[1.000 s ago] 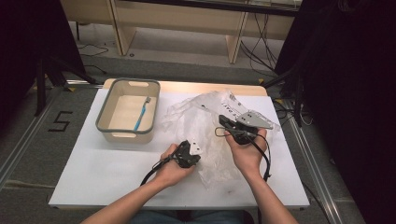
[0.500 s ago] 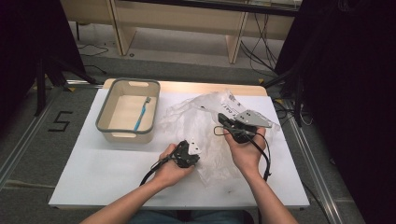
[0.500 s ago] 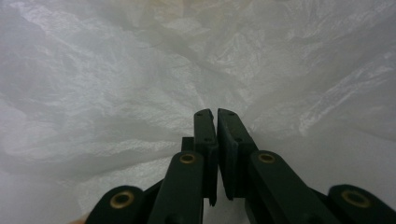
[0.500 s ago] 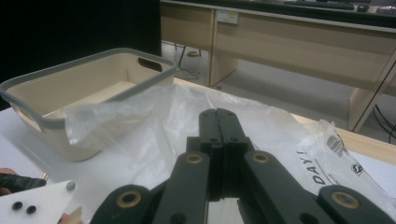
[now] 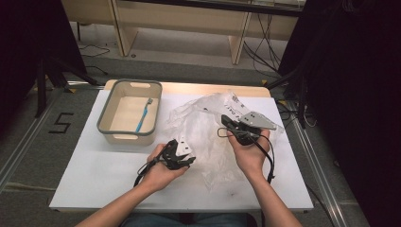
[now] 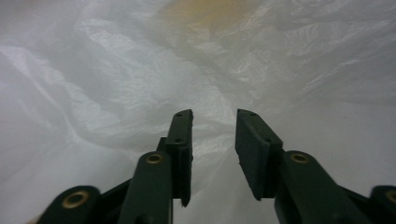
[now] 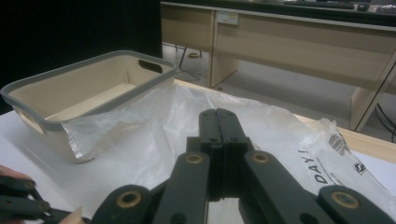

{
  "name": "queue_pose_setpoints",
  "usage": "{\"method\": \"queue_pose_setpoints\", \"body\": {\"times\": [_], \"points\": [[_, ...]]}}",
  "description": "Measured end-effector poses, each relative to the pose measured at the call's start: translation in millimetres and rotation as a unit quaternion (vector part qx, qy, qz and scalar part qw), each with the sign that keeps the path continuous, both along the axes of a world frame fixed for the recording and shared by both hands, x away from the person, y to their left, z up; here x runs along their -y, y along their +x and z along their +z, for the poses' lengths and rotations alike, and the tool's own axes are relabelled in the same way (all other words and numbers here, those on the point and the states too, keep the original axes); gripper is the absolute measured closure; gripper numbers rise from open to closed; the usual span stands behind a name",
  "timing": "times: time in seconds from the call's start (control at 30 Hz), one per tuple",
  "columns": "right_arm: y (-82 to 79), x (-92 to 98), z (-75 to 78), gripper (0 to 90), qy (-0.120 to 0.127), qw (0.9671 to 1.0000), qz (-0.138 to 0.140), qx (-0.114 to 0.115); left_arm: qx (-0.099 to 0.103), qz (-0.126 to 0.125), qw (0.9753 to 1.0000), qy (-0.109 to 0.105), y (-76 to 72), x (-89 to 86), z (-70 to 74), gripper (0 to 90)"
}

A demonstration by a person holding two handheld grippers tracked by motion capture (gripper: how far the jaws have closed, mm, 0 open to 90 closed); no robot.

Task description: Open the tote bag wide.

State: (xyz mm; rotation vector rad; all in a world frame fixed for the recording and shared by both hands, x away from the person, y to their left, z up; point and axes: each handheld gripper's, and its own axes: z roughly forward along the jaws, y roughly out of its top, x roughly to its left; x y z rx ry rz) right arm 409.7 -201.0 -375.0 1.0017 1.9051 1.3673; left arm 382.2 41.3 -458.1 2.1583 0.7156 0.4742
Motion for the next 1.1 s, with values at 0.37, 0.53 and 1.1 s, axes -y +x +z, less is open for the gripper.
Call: {"method": "queue_pose_setpoints", "body": {"times": [0.37, 0.53, 1.1], "points": [[0.4, -0.2, -2.1, 90.0, 0.001, 1.0000, 0.002, -0.003, 0.001, 0.026, 0.9995, -0.019, -20.5, -34.4, 0.9, 43.6], [0.6, -0.2, -3.9, 90.0, 0.000, 1.0000, 0.003, -0.004, -0.001, 0.039, 0.9989, -0.024, -23.2, -47.1, -0.5, 41.5], [0.0, -4.0, -5.5, 90.0, 0.000, 1.0000, 0.006, -0.007, -0.008, 0.073, 0.9966, -0.037, -32.0, -74.1, -7.5, 39.1]]}}
